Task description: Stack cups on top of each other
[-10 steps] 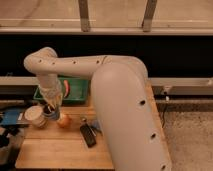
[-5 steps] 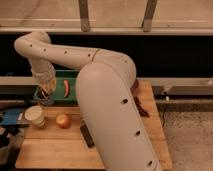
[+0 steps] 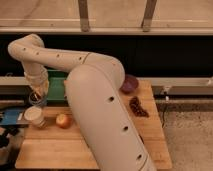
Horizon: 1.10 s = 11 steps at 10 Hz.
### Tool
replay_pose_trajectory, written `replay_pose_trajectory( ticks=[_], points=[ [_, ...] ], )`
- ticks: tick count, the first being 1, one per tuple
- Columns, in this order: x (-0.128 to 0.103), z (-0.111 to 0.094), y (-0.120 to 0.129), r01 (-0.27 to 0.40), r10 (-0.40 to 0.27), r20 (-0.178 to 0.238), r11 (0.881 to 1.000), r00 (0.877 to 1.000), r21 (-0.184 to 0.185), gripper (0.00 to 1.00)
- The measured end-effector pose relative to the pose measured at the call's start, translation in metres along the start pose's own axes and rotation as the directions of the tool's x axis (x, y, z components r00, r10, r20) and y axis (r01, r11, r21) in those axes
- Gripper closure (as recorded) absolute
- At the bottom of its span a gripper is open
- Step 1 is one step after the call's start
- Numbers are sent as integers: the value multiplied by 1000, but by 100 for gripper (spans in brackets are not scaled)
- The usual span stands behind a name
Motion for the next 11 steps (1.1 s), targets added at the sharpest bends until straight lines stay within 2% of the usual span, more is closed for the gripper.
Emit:
replay_pose_trajectory(
  ticks=[5,8,10,11],
  points=[
    [-23,15,43,100,-100,1,994,995,-33,82],
    [-23,25,49,119,-120,-13,992,993,-37,82],
    [-23,29,47,114,-115,-30,993,993,-24,82],
    [-21,31,42,102,-103,-40,995,994,-15,78]
  ],
)
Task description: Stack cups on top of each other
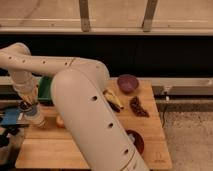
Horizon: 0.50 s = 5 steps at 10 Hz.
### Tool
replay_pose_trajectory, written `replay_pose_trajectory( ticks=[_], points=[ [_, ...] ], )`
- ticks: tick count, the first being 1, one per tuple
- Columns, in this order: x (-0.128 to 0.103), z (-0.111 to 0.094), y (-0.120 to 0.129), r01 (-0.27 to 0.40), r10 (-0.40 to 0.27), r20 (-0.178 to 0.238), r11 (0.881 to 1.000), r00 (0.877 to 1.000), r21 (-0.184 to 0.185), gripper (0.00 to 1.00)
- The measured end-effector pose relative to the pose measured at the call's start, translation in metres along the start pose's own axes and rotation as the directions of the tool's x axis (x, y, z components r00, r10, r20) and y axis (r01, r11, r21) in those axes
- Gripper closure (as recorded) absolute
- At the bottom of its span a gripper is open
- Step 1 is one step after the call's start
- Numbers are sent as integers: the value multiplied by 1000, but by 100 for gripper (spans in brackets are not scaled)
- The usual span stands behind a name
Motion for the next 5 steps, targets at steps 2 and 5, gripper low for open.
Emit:
replay_pose_trajectory(
  ticks=[2,5],
  points=[
    [2,3,-3,-11,11,-11,1000,1000,8,60],
    [5,6,-9,-25,25,-21,1000,999,13,30]
  ],
)
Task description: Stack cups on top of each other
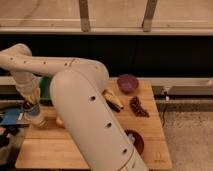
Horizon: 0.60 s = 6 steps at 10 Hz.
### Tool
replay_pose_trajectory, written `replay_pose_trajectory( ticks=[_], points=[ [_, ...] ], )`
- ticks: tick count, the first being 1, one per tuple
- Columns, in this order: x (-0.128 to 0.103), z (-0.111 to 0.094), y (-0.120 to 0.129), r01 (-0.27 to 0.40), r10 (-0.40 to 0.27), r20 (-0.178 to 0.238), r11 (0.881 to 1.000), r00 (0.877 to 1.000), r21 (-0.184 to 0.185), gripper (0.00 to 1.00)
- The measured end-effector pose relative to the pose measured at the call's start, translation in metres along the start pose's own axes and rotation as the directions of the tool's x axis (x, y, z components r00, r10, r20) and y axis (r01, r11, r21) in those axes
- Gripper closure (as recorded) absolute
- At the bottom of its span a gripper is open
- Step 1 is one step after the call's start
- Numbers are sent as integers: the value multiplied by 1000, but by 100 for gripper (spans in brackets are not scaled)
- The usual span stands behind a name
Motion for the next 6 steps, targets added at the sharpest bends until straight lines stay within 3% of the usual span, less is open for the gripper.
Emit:
replay_pose_trajectory(
  ticks=[1,6],
  points=[
    [1,1,-1,-2,2,-3,1000,1000,1,24],
    [5,-4,-4,-12,11,14,1000,1000,4,24]
  ],
)
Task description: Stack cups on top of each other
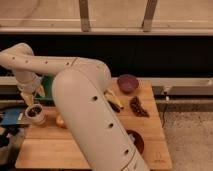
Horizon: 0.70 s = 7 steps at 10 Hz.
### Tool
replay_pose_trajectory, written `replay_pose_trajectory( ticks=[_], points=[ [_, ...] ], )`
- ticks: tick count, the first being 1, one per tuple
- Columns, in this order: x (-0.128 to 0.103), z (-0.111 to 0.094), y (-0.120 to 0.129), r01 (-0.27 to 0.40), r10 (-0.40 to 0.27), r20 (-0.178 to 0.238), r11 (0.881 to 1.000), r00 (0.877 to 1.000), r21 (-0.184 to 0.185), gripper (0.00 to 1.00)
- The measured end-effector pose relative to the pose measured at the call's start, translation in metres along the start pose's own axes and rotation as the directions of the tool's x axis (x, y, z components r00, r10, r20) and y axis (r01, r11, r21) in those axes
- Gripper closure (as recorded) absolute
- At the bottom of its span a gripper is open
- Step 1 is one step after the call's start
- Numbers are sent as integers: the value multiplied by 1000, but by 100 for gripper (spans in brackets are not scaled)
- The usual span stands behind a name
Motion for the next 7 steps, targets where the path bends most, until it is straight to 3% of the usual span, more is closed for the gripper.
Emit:
replay_pose_trajectory(
  ticks=[3,5,7],
  points=[
    [14,-35,-11,-26,25,96,1000,995,13,24],
    [36,-59,-25,-84,78,160,996,984,32,24],
    [58,-70,-43,-141,129,197,989,972,48,24]
  ],
)
